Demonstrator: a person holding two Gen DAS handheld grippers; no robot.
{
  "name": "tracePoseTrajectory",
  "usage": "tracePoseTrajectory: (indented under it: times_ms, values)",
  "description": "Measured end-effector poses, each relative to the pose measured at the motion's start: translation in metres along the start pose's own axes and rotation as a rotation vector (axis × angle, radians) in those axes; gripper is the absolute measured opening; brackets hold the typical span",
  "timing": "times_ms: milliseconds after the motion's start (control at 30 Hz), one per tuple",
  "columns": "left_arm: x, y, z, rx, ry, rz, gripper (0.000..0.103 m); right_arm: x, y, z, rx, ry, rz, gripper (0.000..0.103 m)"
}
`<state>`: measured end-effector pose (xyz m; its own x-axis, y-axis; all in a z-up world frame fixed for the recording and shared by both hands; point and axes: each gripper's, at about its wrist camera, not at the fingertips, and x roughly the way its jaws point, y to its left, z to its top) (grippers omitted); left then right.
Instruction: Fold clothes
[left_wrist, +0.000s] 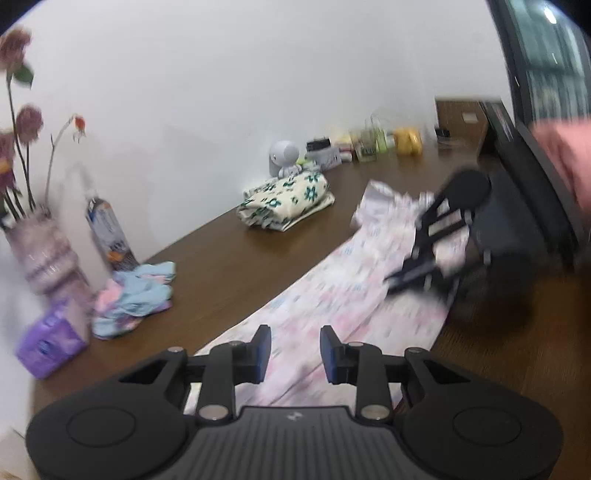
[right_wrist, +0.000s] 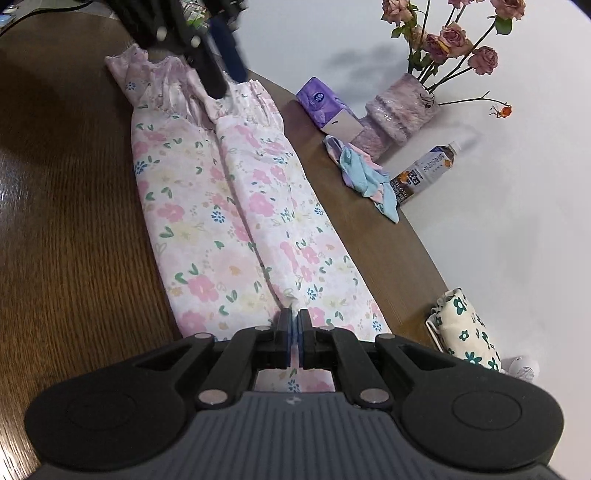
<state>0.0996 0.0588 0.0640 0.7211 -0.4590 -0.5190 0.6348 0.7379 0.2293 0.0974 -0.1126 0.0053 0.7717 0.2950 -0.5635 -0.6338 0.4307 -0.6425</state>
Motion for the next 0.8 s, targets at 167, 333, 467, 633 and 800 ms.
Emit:
tracePoseTrajectory:
  times_ms: [167, 333, 467, 633, 800]
  values:
    - [0.045, -0.001, 0.013, -0.176, 0.068, 0.01, 0.026, -0.006, -0.006, -0.002, 0.085, 0.001, -0.006, 0.008]
    - [0.065, -0.004, 0.007, -0.319, 0.096, 0.027, 0.023, -0.033, -0.034, -0.014, 0.418, -0.047, 0.024, 0.029]
    - [0.073, -0.008, -0.001, -0.344, 0.121, 0.044, 0.023, -0.039, -0.053, -0.01, 0.741, -0.124, 0.083, 0.04]
    - [0.071, -0.011, -0.007, -0.356, 0.105, 0.062, 0.022, -0.001, -0.048, 0.007, 0.931, -0.058, 0.137, 0.023]
    - [0.071, -0.013, -0.009, -0.352, 0.096, 0.071, 0.022, 0.019, -0.035, 0.01, 0.965, 0.004, 0.128, 0.019]
